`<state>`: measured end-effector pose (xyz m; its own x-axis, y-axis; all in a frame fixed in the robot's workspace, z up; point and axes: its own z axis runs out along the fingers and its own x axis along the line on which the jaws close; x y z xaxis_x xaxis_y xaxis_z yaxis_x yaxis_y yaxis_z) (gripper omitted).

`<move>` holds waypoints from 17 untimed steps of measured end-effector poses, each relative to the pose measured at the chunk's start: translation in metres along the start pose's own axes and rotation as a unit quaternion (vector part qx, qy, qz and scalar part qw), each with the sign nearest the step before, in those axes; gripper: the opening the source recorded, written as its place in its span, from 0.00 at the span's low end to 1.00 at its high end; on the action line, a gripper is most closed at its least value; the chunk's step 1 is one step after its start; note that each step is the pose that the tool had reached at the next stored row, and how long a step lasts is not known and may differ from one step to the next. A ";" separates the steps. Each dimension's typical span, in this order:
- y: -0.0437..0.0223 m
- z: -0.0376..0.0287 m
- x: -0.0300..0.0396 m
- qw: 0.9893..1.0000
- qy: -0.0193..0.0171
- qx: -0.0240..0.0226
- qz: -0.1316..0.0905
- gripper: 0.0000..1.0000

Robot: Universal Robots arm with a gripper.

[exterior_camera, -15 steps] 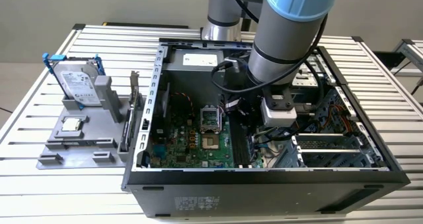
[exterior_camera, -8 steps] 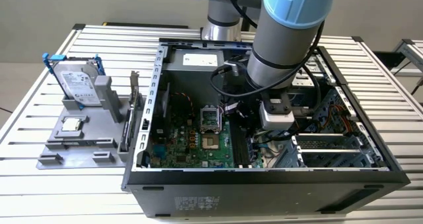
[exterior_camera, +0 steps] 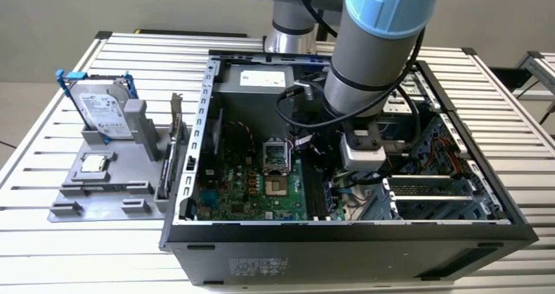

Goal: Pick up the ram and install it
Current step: 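Insert the ram into the slot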

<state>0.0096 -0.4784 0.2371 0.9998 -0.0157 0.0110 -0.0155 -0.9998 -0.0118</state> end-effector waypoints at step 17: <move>-0.0048 0.0097 0.0039 1.000 0.000 0.000 0.000 0.00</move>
<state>0.0136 -0.4735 0.2274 0.9998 -0.0156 0.0109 -0.0155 -0.9998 -0.0114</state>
